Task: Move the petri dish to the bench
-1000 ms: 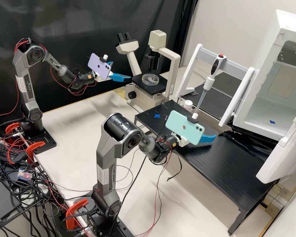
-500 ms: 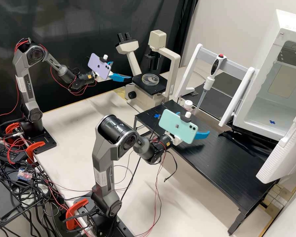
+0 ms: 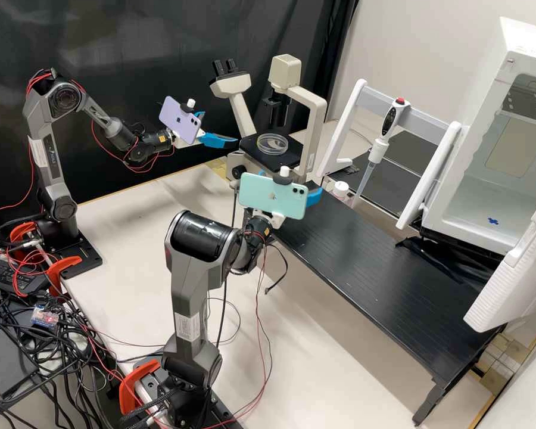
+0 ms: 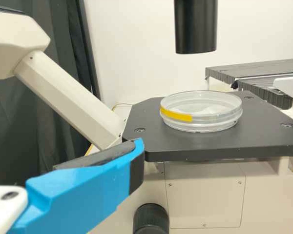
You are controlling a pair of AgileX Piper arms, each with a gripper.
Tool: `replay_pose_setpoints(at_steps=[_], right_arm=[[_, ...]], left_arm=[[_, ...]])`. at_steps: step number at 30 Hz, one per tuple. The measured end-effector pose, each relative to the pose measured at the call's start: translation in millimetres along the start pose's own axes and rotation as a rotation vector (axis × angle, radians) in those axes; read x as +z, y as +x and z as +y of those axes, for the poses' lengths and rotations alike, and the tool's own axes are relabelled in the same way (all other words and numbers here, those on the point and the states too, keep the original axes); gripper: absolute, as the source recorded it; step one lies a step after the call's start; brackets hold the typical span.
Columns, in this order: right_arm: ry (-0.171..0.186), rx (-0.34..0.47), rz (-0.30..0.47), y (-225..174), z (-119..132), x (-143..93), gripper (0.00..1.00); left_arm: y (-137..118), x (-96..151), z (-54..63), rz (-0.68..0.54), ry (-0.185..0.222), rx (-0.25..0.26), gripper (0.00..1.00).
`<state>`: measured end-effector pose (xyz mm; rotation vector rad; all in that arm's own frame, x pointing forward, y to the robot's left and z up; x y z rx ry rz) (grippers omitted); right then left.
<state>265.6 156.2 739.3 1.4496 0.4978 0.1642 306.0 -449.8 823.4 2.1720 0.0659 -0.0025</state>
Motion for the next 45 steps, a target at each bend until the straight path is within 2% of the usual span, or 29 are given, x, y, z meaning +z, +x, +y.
replay_pose_setpoints(at_steps=[6, 9, 17, 22, 27, 31, 34, 42, 44, 45], right_arm=[[-0.043, -0.042, 0.093, 30.7, -13.2, -33.7, 1.00], [-0.070, -0.064, 0.113, 44.3, -17.8, -45.2, 1.00], [-0.131, -0.125, 0.113, 87.9, -24.2, -64.1, 1.00], [-0.132, -0.147, 0.100, 114.2, -21.5, -71.1, 1.00], [-0.149, -0.171, 0.074, 145.3, -13.5, -69.4, 1.00], [-0.135, -0.181, 0.057, 164.1, -10.3, -66.1, 1.00], [-0.110, -0.205, 0.047, 175.4, -11.9, -65.0, 1.00], [-0.077, -0.296, 0.026, 198.4, -29.3, -56.1, 1.00], [-0.056, -0.314, 0.014, 202.6, -34.1, -52.5, 1.00], [-0.035, -0.321, 0.003, 204.6, -36.4, -49.7, 1.00]], left_arm=[[0.0, 0.0, 0.0, 0.000, 0.000, 0.000, 1.00], [0.0, 0.0, 0.0, 0.000, 0.000, 0.000, 1.00], [0.0, 0.0, 0.0, 0.000, 0.000, 0.000, 1.00], [0.0, 0.0, 0.0, 0.000, 0.000, 0.000, 1.00], [0.0, 0.0, 0.0, 0.000, 0.000, 0.000, 1.00], [0.0, 0.0, 0.0, 0.000, 0.000, 0.000, 1.00], [0.0, 0.0, 0.0, 0.000, 0.000, 0.000, 1.00], [0.0, 0.0, 0.0, 0.000, 0.000, 0.000, 1.00], [0.0, 0.0, 0.0, 0.000, 0.000, 0.000, 1.00], [0.0, 0.0, 0.0, 0.000, 0.000, 0.000, 1.00]])
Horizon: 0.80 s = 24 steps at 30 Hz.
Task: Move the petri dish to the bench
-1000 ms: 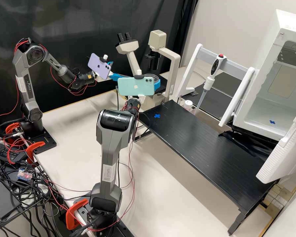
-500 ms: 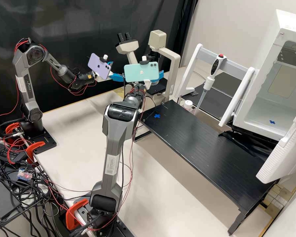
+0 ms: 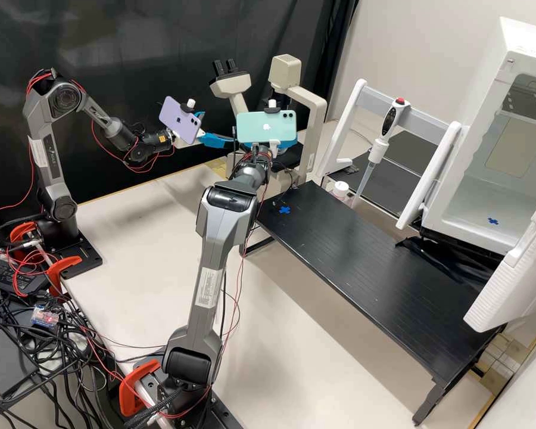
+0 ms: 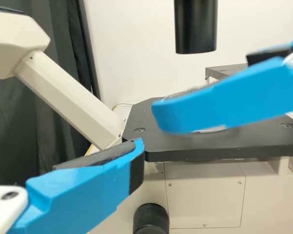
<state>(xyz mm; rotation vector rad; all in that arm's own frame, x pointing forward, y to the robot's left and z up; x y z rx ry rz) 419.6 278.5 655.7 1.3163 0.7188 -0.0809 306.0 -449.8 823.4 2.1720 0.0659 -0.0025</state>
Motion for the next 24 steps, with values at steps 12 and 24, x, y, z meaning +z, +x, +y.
replay_pose_setpoints(at_steps=[12, 24], right_arm=[[0.113, -0.010, -0.034, 13.1, -12.7, 21.2, 1.00], [0.124, -0.017, -0.029, 10.4, -24.1, 28.1, 1.00]], left_arm=[[0.0, 0.0, 0.0, 0.000, 0.000, 0.000, 1.00], [0.0, 0.0, 0.0, 0.000, 0.000, 0.000, 1.00]])
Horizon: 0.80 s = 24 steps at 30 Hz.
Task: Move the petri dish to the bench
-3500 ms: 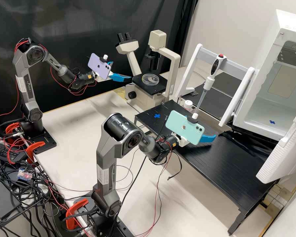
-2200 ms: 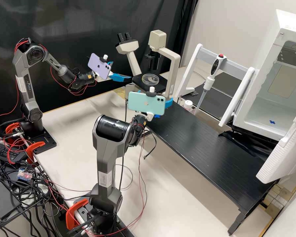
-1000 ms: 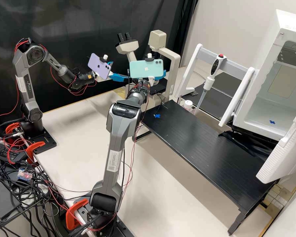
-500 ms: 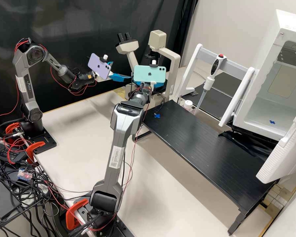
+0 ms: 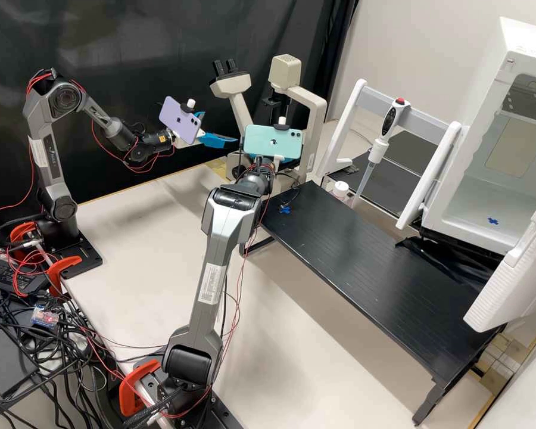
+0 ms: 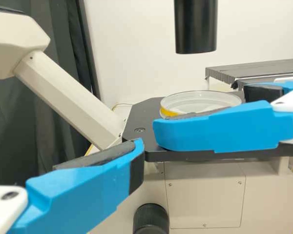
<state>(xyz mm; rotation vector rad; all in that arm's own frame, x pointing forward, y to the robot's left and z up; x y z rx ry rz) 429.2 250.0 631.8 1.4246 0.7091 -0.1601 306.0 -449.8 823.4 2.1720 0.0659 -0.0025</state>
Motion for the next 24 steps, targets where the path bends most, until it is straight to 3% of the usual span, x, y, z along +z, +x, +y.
replay_pose_setpoints(at_steps=[4, 5, 11, 24], right_arm=[[0.000, -0.007, 0.006, -0.4, -4.7, -0.8, 1.00], [-0.001, -0.006, 0.011, -0.4, -5.4, -1.8, 0.00], [-0.002, -0.016, 0.015, 0.1, -10.0, -4.4, 0.00], [0.045, -0.032, 0.011, 3.2, -15.8, 0.1, 0.00]], left_arm=[[0.0, 0.0, 0.0, 0.000, 0.000, 0.000, 1.00], [0.0, 0.0, 0.0, 0.000, 0.000, 0.000, 1.00], [0.0, 0.0, 0.0, 0.000, 0.000, 0.000, 1.00], [0.0, 0.0, 0.0, 0.000, 0.000, 0.000, 1.00]])
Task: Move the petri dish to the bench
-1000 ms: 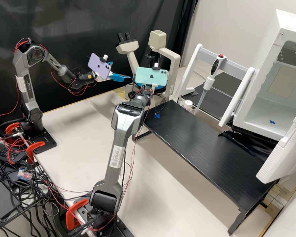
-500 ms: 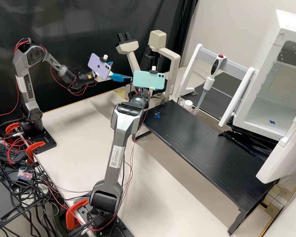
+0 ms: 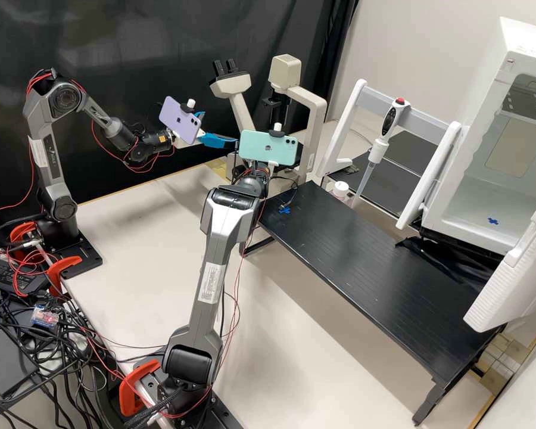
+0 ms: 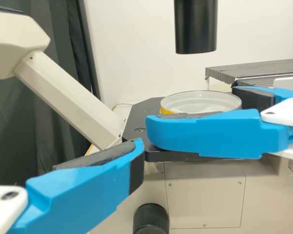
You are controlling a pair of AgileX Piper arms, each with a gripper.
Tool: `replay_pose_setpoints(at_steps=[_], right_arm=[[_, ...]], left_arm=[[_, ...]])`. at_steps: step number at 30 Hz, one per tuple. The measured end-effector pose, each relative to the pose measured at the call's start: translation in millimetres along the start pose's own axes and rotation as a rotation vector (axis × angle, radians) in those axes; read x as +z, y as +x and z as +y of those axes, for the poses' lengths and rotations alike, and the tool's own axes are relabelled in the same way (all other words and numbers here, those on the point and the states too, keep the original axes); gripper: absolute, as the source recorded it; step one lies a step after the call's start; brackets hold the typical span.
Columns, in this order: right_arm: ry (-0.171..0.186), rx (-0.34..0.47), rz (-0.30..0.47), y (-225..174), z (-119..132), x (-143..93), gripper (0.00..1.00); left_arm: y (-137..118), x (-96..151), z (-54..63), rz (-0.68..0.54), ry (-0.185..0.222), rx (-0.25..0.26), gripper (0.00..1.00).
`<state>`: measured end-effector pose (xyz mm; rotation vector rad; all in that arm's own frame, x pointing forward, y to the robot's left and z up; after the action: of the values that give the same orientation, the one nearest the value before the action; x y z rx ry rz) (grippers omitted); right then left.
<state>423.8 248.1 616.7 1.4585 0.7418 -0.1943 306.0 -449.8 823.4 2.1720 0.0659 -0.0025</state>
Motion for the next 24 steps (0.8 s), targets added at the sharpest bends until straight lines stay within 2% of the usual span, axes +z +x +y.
replay_pose_setpoints(at_steps=[4, 8, 24], right_arm=[[0.000, 0.001, 0.006, 0.7, 1.0, -1.4, 0.00], [0.020, 0.004, 0.010, 1.1, 2.7, -2.1, 0.00], [0.020, -0.004, 0.006, 2.6, -0.3, 0.7, 0.00]], left_arm=[[0.0, 0.0, 0.0, 0.000, 0.000, 0.000, 1.00], [0.0, 0.0, 0.0, 0.000, 0.000, 0.000, 1.00], [0.0, 0.0, 0.0, 0.000, 0.000, 0.000, 1.00]])
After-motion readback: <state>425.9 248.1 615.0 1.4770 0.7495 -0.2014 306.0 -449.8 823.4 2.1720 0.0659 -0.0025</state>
